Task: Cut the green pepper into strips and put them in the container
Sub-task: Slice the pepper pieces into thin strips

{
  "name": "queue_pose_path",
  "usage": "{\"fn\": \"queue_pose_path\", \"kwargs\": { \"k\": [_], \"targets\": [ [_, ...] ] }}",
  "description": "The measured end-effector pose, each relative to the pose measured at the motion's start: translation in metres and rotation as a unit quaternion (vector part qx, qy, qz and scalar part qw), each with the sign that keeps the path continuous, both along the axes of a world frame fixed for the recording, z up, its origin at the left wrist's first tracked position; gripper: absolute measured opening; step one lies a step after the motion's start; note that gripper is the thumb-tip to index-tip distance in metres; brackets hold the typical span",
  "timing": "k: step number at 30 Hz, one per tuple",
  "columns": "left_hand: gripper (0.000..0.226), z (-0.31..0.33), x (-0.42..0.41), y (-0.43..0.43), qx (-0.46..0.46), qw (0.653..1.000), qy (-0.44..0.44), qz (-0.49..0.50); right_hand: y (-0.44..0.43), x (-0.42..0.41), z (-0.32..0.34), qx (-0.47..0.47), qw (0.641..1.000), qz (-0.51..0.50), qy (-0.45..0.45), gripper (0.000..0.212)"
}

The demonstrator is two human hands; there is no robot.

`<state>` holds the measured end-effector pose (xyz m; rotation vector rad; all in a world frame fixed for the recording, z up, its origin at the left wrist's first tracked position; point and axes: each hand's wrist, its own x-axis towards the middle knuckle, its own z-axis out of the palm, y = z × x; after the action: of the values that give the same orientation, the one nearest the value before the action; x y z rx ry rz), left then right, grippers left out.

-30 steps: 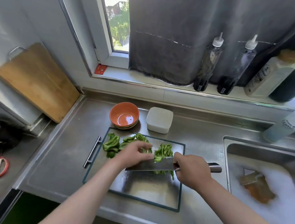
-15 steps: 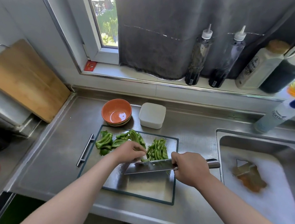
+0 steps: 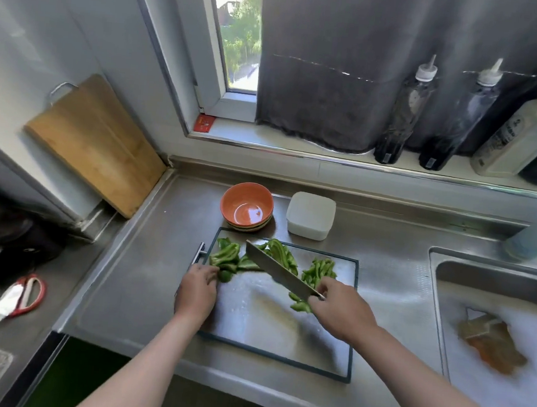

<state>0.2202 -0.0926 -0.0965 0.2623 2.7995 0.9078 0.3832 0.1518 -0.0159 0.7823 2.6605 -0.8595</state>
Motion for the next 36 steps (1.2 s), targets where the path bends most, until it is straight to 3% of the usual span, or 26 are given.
{"fn": "queue_pose_path", "kwargs": {
  "k": [5, 9, 15, 20, 24, 28, 32, 36],
  "targets": [
    [0.034, -0.014, -0.001, -0.002, -0.031, 0.995, 0.026, -0.086, -0.040, -0.012, -0.014, -0.039, 0.998, -0.041, -0.003, 0.014],
    [0.023, -0.018, 0.002, 0.000, -0.041, 0.990, 0.045, -0.129, -0.057, -0.011, -0.024, -0.039, 0.998, -0.047, -0.019, 0.014],
    [0.022, -0.035, 0.016, -0.010, 0.064, 0.984, 0.029, -0.166, -0.065, -0.003, -0.029, -0.032, 0.997, -0.062, -0.020, 0.015],
    [0.021, -0.040, 0.022, -0.010, 0.117, 0.963, 0.096, -0.222, -0.062, 0.001, -0.028, -0.024, 0.997, -0.073, -0.021, 0.014],
    [0.018, -0.038, 0.039, -0.021, 0.117, 0.945, 0.128, -0.278, -0.061, 0.005, -0.030, -0.020, 0.998, -0.052, -0.027, 0.016],
    [0.020, -0.039, 0.048, -0.030, 0.108, 0.948, 0.141, -0.265, -0.063, 0.008, -0.031, -0.018, 0.999, -0.020, -0.028, 0.014],
    [0.009, -0.045, 0.051, -0.022, 0.099, 0.935, 0.196, -0.280, -0.065, 0.008, -0.033, -0.003, 0.999, 0.016, -0.030, 0.014],
    [0.025, -0.048, 0.053, -0.008, 0.075, 0.929, 0.226, -0.282, -0.069, 0.005, -0.034, 0.028, 0.996, 0.078, -0.024, 0.026]
  ]
}}
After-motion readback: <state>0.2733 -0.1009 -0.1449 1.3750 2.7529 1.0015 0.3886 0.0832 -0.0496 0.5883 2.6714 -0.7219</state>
